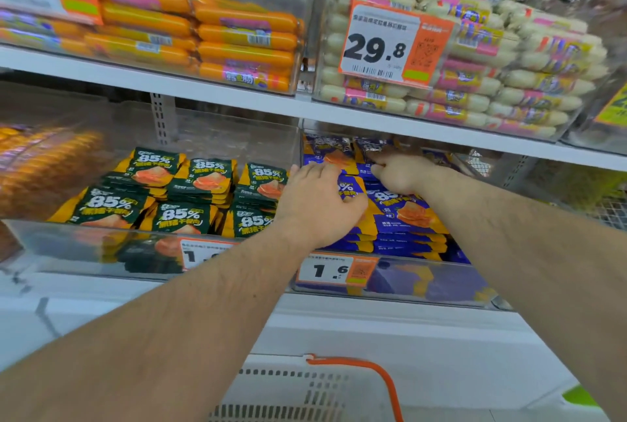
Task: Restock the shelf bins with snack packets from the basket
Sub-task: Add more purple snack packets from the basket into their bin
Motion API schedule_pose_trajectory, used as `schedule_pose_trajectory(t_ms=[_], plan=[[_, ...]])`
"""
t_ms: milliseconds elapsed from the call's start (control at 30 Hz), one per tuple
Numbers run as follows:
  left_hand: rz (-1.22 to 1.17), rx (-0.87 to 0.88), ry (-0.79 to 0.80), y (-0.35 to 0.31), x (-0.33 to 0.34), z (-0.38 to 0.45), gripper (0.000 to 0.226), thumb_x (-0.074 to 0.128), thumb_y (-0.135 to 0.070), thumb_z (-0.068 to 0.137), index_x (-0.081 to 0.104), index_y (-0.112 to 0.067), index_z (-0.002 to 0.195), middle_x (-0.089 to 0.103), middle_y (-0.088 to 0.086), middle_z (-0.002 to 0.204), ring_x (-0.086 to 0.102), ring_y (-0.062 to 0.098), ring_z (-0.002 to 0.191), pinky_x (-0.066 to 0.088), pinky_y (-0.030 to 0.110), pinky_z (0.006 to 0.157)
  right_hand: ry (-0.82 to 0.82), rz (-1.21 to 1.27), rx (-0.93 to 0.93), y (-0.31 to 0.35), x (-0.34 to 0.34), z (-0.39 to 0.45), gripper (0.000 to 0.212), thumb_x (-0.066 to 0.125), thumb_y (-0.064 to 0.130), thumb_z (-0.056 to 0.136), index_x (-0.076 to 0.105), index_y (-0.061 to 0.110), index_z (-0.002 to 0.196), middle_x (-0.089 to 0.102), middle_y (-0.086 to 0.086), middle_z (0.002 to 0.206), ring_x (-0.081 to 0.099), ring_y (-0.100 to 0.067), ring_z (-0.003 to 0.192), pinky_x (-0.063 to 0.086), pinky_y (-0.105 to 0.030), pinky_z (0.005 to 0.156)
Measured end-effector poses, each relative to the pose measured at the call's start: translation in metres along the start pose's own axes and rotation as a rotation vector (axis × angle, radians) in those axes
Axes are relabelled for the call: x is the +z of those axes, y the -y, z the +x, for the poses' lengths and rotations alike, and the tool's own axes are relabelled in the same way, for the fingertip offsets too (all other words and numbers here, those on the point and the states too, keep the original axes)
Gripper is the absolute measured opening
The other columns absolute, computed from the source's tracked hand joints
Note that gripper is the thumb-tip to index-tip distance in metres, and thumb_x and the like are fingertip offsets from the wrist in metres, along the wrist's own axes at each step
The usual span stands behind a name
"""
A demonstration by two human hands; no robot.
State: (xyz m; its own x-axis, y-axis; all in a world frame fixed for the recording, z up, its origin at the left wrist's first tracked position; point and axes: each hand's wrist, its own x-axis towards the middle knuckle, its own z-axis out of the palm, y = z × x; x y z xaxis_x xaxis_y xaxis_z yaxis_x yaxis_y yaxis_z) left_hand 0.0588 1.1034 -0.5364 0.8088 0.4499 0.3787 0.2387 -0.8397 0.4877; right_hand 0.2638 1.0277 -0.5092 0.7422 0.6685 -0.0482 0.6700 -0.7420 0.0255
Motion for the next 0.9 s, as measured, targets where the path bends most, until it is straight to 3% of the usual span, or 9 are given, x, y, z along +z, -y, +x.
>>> schedule_pose_trajectory(t_ms=[67, 133, 233, 300, 400, 500, 600, 767, 900], plan=[[-0.067, 0.051, -0.035, 0.003, -0.007, -0.005, 0.055, 0.054, -0.047, 0.092, 0.046, -0.019, 0.138, 0.046, 0.002, 0.146, 0.035, 0.020, 0.139, 0.001, 0.042, 0.120, -0.094, 0.053, 0.008, 0.012, -0.006, -0.022, 0.044, 0.031, 0.046, 0.104, 0.040, 0.036, 0.146, 0.039, -0.008, 0.154, 0.039, -0.035, 0.137, 0.033, -0.049, 0.112], [-0.002, 0.197, -0.186, 0.009, -0.014, -0.021, 0.045, 0.058, -0.041, 0.089, 0.055, -0.021, 0.129, 0.054, -0.002, 0.136, 0.045, 0.019, 0.129, 0.011, 0.037, 0.115, -0.344, 0.085, -0.047, 0.031, -0.011, -0.053, 0.036, 0.037, 0.037, 0.103, 0.060, 0.022, 0.127, 0.062, -0.013, 0.128, 0.055, -0.036, 0.117, 0.044, -0.042, 0.097], [0.025, 0.371, -0.428, 0.020, -0.026, -0.059, 0.026, 0.055, -0.030, 0.077, 0.064, -0.019, 0.098, 0.063, -0.003, 0.096, 0.057, 0.021, 0.089, 0.027, 0.031, 0.079, -0.721, 0.215, -0.209, 0.062, -0.002, -0.106, 0.036, 0.037, 0.030, 0.088, 0.069, 0.013, 0.085, 0.069, -0.009, 0.085, 0.060, -0.033, 0.085, 0.042, -0.037, 0.070], [-0.062, 0.432, -0.398, 0.034, -0.034, -0.087, 0.018, 0.053, -0.025, 0.074, 0.064, -0.015, 0.084, 0.058, -0.005, 0.079, 0.055, 0.019, 0.072, 0.030, 0.027, 0.068, -0.822, 0.384, -0.303, 0.089, 0.013, -0.140, 0.032, 0.036, 0.030, 0.081, 0.058, 0.012, 0.068, 0.059, -0.004, 0.068, 0.053, -0.027, 0.071, 0.037, -0.037, 0.060], [-0.119, 0.339, -0.115, 0.070, -0.036, -0.130, 0.014, 0.052, -0.024, 0.075, 0.064, -0.019, 0.080, 0.055, -0.010, 0.073, 0.040, 0.004, 0.064, 0.032, 0.024, 0.059, -0.852, 0.604, -0.419, 0.131, 0.060, -0.178, 0.026, 0.040, 0.025, 0.077, 0.055, 0.010, 0.061, 0.056, -0.007, 0.061, 0.052, -0.028, 0.064, 0.036, -0.037, 0.056], [0.037, 0.087, 0.325, 0.122, -0.021, -0.167, 0.015, 0.057, -0.020, 0.084, 0.068, -0.023, 0.092, 0.064, -0.009, 0.087, 0.051, 0.007, 0.075, 0.046, 0.028, 0.071, -0.586, 0.739, -0.352, 0.171, 0.137, -0.193, 0.030, 0.038, 0.028, 0.078, 0.053, 0.011, 0.059, 0.053, -0.007, 0.059, 0.052, -0.030, 0.061, 0.035, -0.037, 0.053], [0.149, -0.121, 0.662, 0.161, -0.008, -0.195, 0.020, 0.055, -0.020, 0.091, 0.069, -0.024, 0.106, 0.068, -0.002, 0.111, 0.061, 0.019, 0.103, 0.049, 0.035, 0.091, -0.084, 0.707, -0.206, 0.204, 0.219, -0.204, 0.036, 0.044, 0.024, 0.092, 0.043, 0.011, 0.058, 0.046, -0.006, 0.057, 0.046, -0.028, 0.061, 0.032, -0.035, 0.055], [0.381, -0.160, 0.785, 0.191, 0.016, -0.224, 0.027, 0.050, -0.036, 0.092, 0.068, -0.030, 0.111, 0.067, -0.008, 0.116, 0.060, 0.015, 0.106, 0.047, 0.031, 0.091, 0.684, 0.680, 0.023, 0.251, 0.334, -0.241, 0.030, 0.044, 0.013, 0.099, 0.051, 0.009, 0.071, 0.029, -0.004, 0.056, 0.024, -0.019, 0.050, 0.023, -0.033, 0.050], [0.211, -0.294, 0.925, 0.203, 0.029, -0.230, 0.020, 0.051, -0.024, 0.093, 0.067, -0.022, 0.104, 0.066, -0.003, 0.107, 0.058, 0.020, 0.105, 0.045, 0.034, 0.088, 1.032, 0.758, 0.254, 0.276, 0.400, -0.268, 0.026, 0.048, 0.017, 0.099, 0.050, 0.020, 0.073, 0.042, 0.002, 0.069, 0.039, -0.011, 0.057, 0.039, -0.028, 0.062]])
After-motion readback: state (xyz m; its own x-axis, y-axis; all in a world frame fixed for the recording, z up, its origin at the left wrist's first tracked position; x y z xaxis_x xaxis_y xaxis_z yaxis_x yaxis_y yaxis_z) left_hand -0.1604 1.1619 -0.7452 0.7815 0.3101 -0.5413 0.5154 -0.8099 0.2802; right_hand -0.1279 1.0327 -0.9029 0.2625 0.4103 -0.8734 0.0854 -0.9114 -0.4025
